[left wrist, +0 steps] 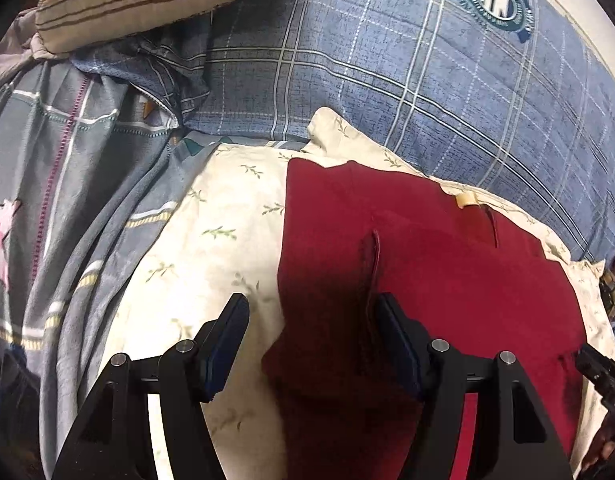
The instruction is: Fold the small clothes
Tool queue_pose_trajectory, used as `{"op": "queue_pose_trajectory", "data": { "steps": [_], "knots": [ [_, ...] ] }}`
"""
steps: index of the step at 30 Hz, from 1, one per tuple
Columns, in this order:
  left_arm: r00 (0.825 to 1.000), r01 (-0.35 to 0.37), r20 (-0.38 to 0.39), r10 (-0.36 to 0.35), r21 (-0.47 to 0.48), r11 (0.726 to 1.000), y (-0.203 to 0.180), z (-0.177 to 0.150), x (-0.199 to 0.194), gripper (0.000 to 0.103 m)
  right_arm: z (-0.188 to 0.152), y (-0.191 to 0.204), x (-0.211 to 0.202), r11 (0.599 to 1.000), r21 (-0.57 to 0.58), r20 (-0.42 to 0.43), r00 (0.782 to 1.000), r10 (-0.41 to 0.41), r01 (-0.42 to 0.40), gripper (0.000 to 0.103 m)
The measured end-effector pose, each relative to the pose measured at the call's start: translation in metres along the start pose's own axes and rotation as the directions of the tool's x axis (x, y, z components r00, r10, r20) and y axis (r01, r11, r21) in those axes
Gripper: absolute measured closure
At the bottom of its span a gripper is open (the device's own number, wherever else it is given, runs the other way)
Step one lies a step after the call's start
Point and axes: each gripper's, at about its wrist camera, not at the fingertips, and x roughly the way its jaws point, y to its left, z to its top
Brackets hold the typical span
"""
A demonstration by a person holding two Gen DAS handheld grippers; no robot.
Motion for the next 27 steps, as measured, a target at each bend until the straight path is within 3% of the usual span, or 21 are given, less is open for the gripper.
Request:
{"op": "queue_pose_trajectory", "data": {
  "steps": [5,8,10,15,19,27],
  "knots": [
    [0.999,0.036,-0.017,-0.035,0.061,0.997,0.001,-0.022,-0.031,0.038,-0.017,0.011,-0.029,0.999,0.015,0.008,0.999,0.042,-0.042,0.039],
    [0.997,0.074,-0.041,-0.071,0.06,0.995,0.008,-0.044,-0.052,0.036,-0.04,0.01,-0.051,0.993,0.064,0.022,0.995,0.098,-0.099,0.024],
    [0.996,0.081,-0.053,-0.078,0.064,0.995,0.013,-0.061,-0.064,0.035,-0.057,0.008,-0.061,0.988,0.081,0.01,0.991,0.131,-0.131,0.023],
    [0.996,0.067,-0.062,-0.063,0.062,0.996,0.024,-0.106,-0.098,0.035,-0.095,0.003,-0.078,0.99,0.095,-0.009,0.994,0.107,-0.106,0.023],
    [0.995,0.069,-0.07,-0.066,0.032,0.997,0.03,-0.135,-0.12,0.035,-0.117,0.002,-0.084,0.984,0.112,-0.024,0.99,0.139,-0.136,0.023],
    [0.994,0.085,-0.068,-0.08,0.061,0.995,0.029,-0.166,-0.145,0.034,-0.141,0.015,-0.082,0.978,0.141,-0.059,0.985,0.163,-0.154,0.023]
  ]
}}
